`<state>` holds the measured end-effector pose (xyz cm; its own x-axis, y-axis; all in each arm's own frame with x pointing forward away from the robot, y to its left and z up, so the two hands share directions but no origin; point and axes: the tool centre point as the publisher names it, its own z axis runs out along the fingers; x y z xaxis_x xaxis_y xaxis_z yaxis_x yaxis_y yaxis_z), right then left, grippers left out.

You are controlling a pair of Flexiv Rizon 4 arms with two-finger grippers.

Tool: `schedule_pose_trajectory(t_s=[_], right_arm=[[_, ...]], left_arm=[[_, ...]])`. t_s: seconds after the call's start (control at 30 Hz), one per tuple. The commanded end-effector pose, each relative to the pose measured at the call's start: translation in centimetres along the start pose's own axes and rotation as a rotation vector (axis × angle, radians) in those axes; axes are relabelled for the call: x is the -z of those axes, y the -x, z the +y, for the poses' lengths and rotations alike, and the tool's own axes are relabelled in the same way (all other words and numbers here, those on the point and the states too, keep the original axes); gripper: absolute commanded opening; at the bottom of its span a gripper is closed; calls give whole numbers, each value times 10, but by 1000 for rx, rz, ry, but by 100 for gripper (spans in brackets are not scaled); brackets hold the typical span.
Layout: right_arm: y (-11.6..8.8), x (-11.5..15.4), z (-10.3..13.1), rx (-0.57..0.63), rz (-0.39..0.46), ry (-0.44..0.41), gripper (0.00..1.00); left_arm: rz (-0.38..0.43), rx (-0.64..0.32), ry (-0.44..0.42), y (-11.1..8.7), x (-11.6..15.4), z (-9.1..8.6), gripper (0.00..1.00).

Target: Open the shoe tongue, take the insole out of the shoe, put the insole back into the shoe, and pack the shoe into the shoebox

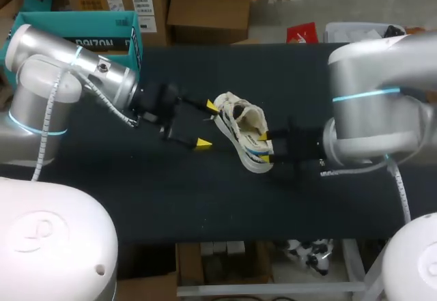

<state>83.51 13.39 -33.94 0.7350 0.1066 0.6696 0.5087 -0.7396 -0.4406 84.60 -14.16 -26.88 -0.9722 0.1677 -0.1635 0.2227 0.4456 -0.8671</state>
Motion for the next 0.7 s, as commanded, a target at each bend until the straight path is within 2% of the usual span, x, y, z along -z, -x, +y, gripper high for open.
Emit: schedule_pose_trajectory(t_s=[0.03,0.33,0.7], right_arm=[[-10,7,-11,14,-15,3,0],[-16,-31,-10,32,-59,-34,0],[-5,-61,14,-6,-76,-40,0]], left_arm=[[-3,45,20,-8,10,-5,100],[-12,179,70,-15,22,0,100],[-53,278,108,-20,47,8,100]])
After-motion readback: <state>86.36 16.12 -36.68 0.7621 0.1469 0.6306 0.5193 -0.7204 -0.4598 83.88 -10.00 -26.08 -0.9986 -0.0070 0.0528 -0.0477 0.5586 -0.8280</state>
